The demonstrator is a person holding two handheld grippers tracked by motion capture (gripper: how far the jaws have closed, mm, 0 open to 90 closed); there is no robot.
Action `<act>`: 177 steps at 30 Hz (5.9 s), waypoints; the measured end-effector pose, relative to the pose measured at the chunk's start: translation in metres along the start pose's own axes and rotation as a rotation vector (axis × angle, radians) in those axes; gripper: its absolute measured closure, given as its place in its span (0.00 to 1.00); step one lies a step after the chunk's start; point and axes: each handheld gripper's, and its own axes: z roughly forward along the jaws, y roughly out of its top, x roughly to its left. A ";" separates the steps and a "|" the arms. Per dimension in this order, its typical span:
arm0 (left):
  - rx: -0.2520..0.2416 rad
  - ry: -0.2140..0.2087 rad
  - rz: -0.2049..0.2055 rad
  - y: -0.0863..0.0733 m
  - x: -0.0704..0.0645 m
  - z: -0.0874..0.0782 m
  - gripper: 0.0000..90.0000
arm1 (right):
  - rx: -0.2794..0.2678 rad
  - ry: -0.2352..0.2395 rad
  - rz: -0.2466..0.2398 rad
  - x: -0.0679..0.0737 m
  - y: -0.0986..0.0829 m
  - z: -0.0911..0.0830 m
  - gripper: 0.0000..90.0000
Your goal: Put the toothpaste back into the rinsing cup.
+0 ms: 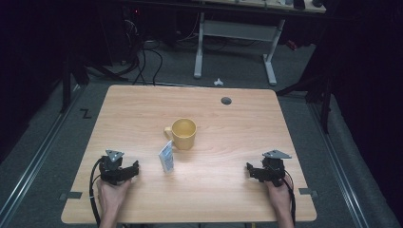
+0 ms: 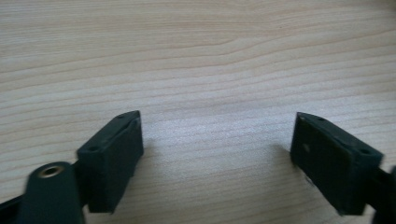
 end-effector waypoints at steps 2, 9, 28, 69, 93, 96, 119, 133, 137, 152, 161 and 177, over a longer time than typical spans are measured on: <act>0.007 -0.009 0.005 0.000 0.000 0.000 0.15 | 0.000 0.000 0.000 0.000 0.000 0.000 0.17; -0.001 -0.052 0.024 -0.001 -0.003 -0.002 0.16 | 0.000 0.000 0.002 0.000 0.000 0.000 0.17; -0.025 -0.103 -0.040 -0.001 -0.004 -0.013 0.12 | -0.001 0.002 0.000 0.000 0.000 0.000 0.17; 0.001 -0.274 0.081 0.007 -0.045 -0.030 0.06 | -0.001 0.001 0.000 0.000 0.000 0.000 0.17; -0.028 -0.357 0.131 0.007 -0.075 -0.030 0.13 | -0.001 0.001 0.000 0.000 -0.001 0.000 0.17; -0.031 -0.360 0.131 0.007 -0.077 -0.031 0.14 | -0.001 0.001 0.000 0.000 -0.001 0.000 0.17; -0.069 -0.343 0.181 0.019 -0.099 -0.027 0.28 | -0.001 0.001 0.000 0.000 -0.001 0.000 0.17; -0.117 -0.321 0.170 0.028 -0.108 -0.019 0.42 | -0.001 0.001 -0.001 0.000 -0.001 -0.001 0.17; -0.138 -0.310 0.172 0.029 -0.109 -0.018 0.47 | -0.001 0.001 -0.001 0.000 -0.001 -0.001 0.17; -0.159 -0.284 0.209 0.030 -0.114 -0.020 0.64 | -0.001 0.001 -0.001 0.000 -0.001 -0.001 0.17; -0.167 -0.290 0.212 0.029 -0.112 -0.021 0.68 | 0.000 0.001 -0.001 0.000 -0.001 -0.001 0.17; -0.199 -0.342 0.182 0.038 -0.102 -0.035 0.70 | -0.001 0.001 -0.001 0.000 -0.001 -0.001 0.17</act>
